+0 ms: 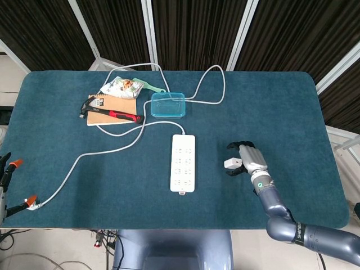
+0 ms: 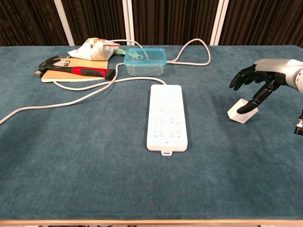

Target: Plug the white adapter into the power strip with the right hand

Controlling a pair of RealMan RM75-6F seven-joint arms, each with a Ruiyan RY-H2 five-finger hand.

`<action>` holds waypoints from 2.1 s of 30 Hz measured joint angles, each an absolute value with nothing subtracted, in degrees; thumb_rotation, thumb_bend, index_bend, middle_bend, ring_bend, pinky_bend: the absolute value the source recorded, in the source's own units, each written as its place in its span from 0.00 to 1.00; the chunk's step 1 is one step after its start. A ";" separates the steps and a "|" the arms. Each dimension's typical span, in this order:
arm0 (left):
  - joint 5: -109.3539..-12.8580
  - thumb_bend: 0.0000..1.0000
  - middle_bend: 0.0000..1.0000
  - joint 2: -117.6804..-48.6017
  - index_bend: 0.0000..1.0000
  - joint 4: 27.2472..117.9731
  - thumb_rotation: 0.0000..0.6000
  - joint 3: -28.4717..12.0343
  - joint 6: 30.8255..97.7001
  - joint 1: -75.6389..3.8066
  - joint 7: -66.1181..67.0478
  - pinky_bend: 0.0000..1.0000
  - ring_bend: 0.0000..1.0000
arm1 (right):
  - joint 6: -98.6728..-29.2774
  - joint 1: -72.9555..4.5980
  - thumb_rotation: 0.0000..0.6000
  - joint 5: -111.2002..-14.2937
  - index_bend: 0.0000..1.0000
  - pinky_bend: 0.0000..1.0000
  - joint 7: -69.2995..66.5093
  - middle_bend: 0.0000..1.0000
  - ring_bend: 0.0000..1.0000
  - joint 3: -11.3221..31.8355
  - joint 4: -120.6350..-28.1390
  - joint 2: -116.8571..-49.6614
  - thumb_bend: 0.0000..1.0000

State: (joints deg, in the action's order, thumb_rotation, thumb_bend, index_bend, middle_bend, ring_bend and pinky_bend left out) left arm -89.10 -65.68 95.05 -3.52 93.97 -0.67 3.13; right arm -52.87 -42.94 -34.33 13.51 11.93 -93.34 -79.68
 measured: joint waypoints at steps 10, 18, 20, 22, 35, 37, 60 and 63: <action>-89.07 0.06 0.00 -65.91 0.17 95.13 1.00 -3.51 93.86 -0.70 3.74 0.00 0.00 | -53.09 -41.39 1.00 -36.89 0.33 0.04 11.22 0.30 0.15 11.55 -90.31 -81.22 0.17; -89.18 0.06 0.00 -66.09 0.17 95.20 1.00 -3.38 93.65 -0.76 4.32 0.00 0.00 | -52.17 -40.08 1.00 -38.96 0.36 0.04 8.84 0.31 0.17 11.39 -87.39 -82.23 0.22; -89.35 0.06 0.00 -66.17 0.17 95.22 1.00 -3.35 93.78 -0.74 4.45 0.00 0.00 | -51.59 -39.76 1.00 -39.60 0.37 0.04 8.10 0.32 0.18 11.28 -86.59 -82.57 0.24; -89.41 0.06 0.00 -66.23 0.17 95.22 1.00 -3.29 93.76 -0.73 4.56 0.00 0.00 | -51.34 -39.48 1.00 -40.24 0.38 0.04 7.59 0.33 0.19 11.16 -85.62 -83.05 0.25; -89.22 0.06 0.00 -66.21 0.17 95.49 1.00 -3.28 93.58 -0.72 4.50 0.00 0.00 | -50.27 -38.06 1.00 -43.80 0.40 0.04 4.68 0.40 0.22 11.57 -81.74 -85.36 0.32; -89.12 0.06 0.00 -66.23 0.17 95.54 1.00 -3.36 93.67 -0.69 4.35 0.00 0.00 | -50.15 -37.89 1.00 -44.14 0.41 0.04 4.42 0.41 0.22 11.67 -81.54 -85.45 0.33; -88.41 0.06 0.00 -66.16 0.17 96.40 1.00 -3.29 92.99 -0.66 4.04 0.00 0.00 | -48.50 -37.22 1.00 -46.24 0.56 0.04 2.87 0.50 0.28 12.72 -79.88 -86.49 0.41; -88.34 0.06 0.00 -66.04 0.17 96.48 1.00 -3.30 92.89 -0.67 3.81 0.00 0.00 | -48.75 -37.11 1.00 -46.91 0.60 0.04 2.23 0.53 0.30 13.11 -79.70 -86.82 0.45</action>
